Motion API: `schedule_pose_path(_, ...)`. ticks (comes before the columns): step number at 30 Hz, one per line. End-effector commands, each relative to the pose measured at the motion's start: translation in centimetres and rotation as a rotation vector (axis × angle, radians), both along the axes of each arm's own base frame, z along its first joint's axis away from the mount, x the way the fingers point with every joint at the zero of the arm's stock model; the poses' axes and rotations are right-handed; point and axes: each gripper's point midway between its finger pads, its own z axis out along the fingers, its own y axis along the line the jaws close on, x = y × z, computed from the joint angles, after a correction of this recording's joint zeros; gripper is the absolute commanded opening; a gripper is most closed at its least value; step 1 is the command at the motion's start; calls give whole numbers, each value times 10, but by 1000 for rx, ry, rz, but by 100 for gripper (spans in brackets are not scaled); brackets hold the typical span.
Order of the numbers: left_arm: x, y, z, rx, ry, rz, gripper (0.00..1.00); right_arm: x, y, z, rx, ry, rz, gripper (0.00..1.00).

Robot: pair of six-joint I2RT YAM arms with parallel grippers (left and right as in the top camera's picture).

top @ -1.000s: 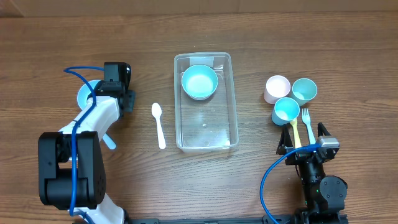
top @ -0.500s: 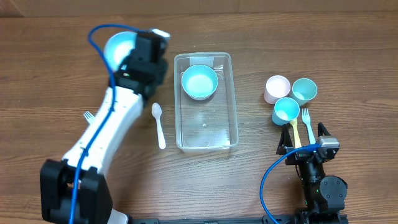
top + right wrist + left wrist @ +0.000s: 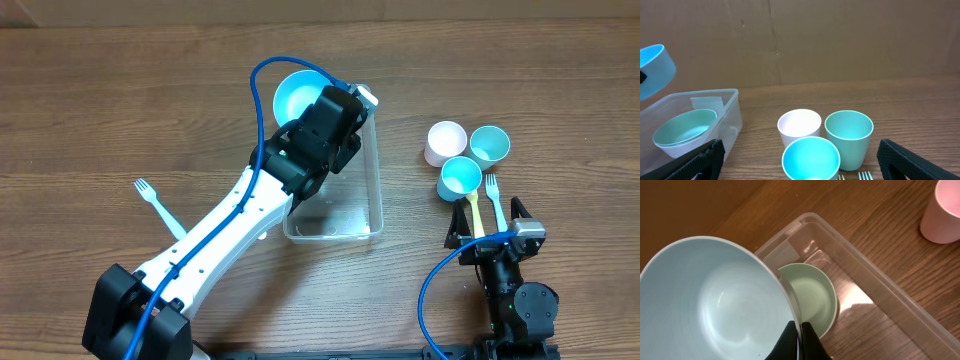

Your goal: Pack container

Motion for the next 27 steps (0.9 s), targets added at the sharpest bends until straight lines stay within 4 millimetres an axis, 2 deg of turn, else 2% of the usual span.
schedule_pose_path(1, 1, -13, -17, -16, 48, -40, 4, 0, -2, -2, -4, -3, -8, 100)
schedule_pose_path(7, 7, -18, -59, 29, 109, -39, 4, 0, -2, -2, -4, -3, -8, 100)
schedule_pose_path(9, 9, -19, -67, 36, 117, -38, 4, 0, -2, -2, -4, -3, -8, 100)
schedule_pose_path(12, 11, -21, -64, 26, 103, -39, 6, 0, -2, -2, -4, -3, -8, 100)
schedule_pose_path(13, 13, -22, -63, 21, 97, -39, 19, 0, -2, -2, -4, -3, -8, 100)
schedule_pose_path(14, 14, -23, -62, 16, 90, -39, 40, 0, -2, -2, -4, -3, -8, 100)
schedule_pose_path(15, 15, -24, -61, 12, 85, -39, 72, 0, -2, -2, -4, -3, -8, 100)
schedule_pose_path(16, 15, -24, -60, 10, 82, -39, 87, 0, -2, -2, -4, -3, -8, 100)
schedule_pose_path(18, 18, -24, -56, 11, 69, -31, 92, 0, -2, -2, -4, -3, -8, 100)
schedule_pose_path(20, 22, -25, -36, -29, 50, -4, 92, 0, -2, -2, -4, -3, -8, 100)
schedule_pose_path(23, 27, -12, 14, -138, 14, 143, 90, 0, -2, -2, -4, -3, -8, 100)
schedule_pose_path(25, 25, 19, 48, -215, 7, 330, 88, 0, -2, -2, -4, -3, -8, 100)
schedule_pose_path(26, 23, 42, 60, -240, 4, 446, 86, 0, -2, -2, -4, -3, -8, 100)
schedule_pose_path(27, 18, 71, 74, -263, -2, 564, 90, 0, -2, -2, -4, -3, -8, 100)
